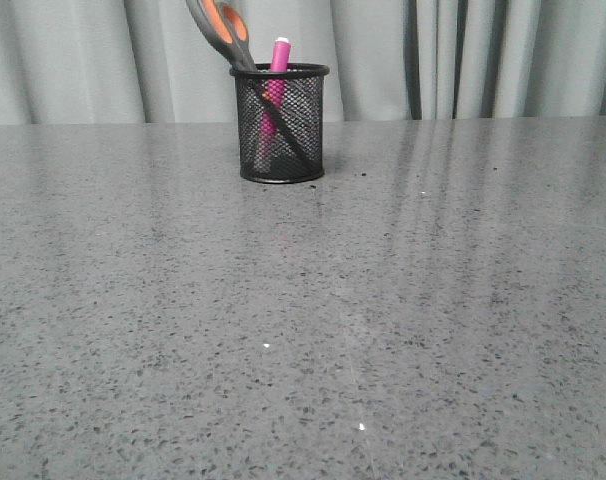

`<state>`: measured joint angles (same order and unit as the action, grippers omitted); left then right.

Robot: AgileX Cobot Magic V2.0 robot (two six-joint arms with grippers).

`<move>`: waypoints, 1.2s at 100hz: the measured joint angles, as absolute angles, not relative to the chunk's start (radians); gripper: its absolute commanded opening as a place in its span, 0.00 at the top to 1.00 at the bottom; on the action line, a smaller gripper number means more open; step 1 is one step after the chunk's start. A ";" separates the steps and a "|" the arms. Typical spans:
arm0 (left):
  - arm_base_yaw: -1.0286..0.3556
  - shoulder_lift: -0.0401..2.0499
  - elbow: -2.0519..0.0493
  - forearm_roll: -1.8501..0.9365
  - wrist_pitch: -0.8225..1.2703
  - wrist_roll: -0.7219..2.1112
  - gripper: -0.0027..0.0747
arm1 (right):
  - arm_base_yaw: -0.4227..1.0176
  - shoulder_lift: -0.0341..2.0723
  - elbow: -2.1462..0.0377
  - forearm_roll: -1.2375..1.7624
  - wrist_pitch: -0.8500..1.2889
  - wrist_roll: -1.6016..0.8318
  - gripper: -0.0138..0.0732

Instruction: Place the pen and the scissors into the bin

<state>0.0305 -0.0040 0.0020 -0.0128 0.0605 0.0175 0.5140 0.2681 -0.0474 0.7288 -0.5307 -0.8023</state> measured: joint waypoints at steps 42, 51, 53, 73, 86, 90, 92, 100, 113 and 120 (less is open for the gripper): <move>0.031 -0.004 0.002 -0.014 0.061 0.018 0.99 | 0.514 0.268 -0.047 0.729 -0.531 -0.803 0.93; 0.031 -0.004 0.002 -0.014 0.061 0.018 0.99 | 0.514 0.268 -0.047 0.729 -0.531 -0.803 0.93; 0.031 -0.004 0.002 -0.014 0.061 0.018 0.99 | 0.514 0.268 -0.047 0.729 -0.531 -0.803 0.93; 0.031 -0.004 0.002 -0.014 0.061 0.018 0.99 | 0.514 0.268 -0.047 0.729 -0.531 -0.803 0.93; 0.031 -0.004 0.002 -0.014 0.061 0.018 0.99 | 0.514 0.268 -0.047 0.729 -0.537 -0.803 0.93; 0.031 -0.004 0.002 -0.015 0.061 0.018 0.99 | 0.514 0.268 -0.047 0.729 -0.541 -0.803 0.93; 0.031 -0.004 0.002 -0.015 0.061 0.018 0.99 | 0.514 0.268 -0.047 0.729 -0.541 -0.803 0.93; 0.031 -0.004 0.002 -0.015 0.061 0.018 0.99 | 0.507 0.268 -0.045 0.729 -0.526 -0.803 0.93; 0.031 -0.004 0.002 -0.015 0.061 0.018 0.99 | 0.431 0.268 -0.038 0.652 -0.470 -0.738 0.93; 0.031 -0.004 0.002 -0.015 0.061 0.018 0.99 | 0.359 0.266 -0.038 0.537 -0.442 -0.648 0.93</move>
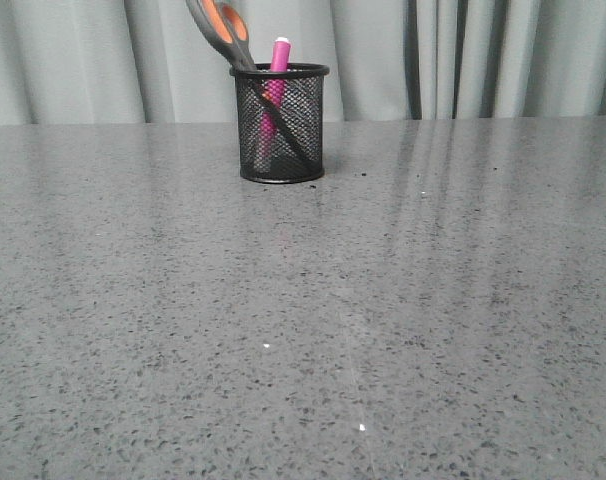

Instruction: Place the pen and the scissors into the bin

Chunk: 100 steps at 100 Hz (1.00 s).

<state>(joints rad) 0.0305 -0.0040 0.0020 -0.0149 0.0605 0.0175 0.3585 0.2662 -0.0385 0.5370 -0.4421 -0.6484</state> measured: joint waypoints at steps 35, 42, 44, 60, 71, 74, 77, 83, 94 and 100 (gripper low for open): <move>0.031 -0.004 0.002 -0.015 0.061 0.018 0.99 | 0.093 0.086 -0.020 0.062 0.000 -0.213 0.93; 0.031 -0.004 0.002 -0.015 0.061 0.018 0.99 | 0.089 0.041 0.001 0.039 0.043 -0.201 0.93; 0.031 -0.004 0.002 -0.015 0.061 0.018 0.99 | 0.089 0.027 0.009 0.037 0.049 -0.198 0.93; 0.031 -0.004 0.002 -0.015 0.061 0.018 0.99 | 0.085 -0.006 0.011 0.025 0.116 -0.189 0.93; 0.031 -0.004 0.002 -0.015 0.063 0.018 0.99 | 0.085 -0.006 0.011 0.023 0.149 -0.188 0.93; 0.031 -0.004 0.002 -0.015 0.063 0.018 0.99 | 0.085 -0.006 0.011 0.023 0.151 -0.188 0.93; 0.031 -0.004 0.002 -0.015 0.063 0.018 0.99 | 0.085 -0.008 0.011 0.023 0.153 -0.188 0.93; 0.031 -0.004 0.002 -0.015 0.063 0.018 0.99 | 0.085 -0.008 0.011 0.023 0.155 -0.188 0.93; 0.031 -0.004 0.002 -0.015 0.063 0.018 0.99 | 0.085 -0.008 0.011 0.023 0.157 -0.188 0.93; 0.031 -0.004 0.002 -0.015 0.063 0.018 0.99 | 0.085 -0.008 0.011 0.023 0.157 -0.188 0.93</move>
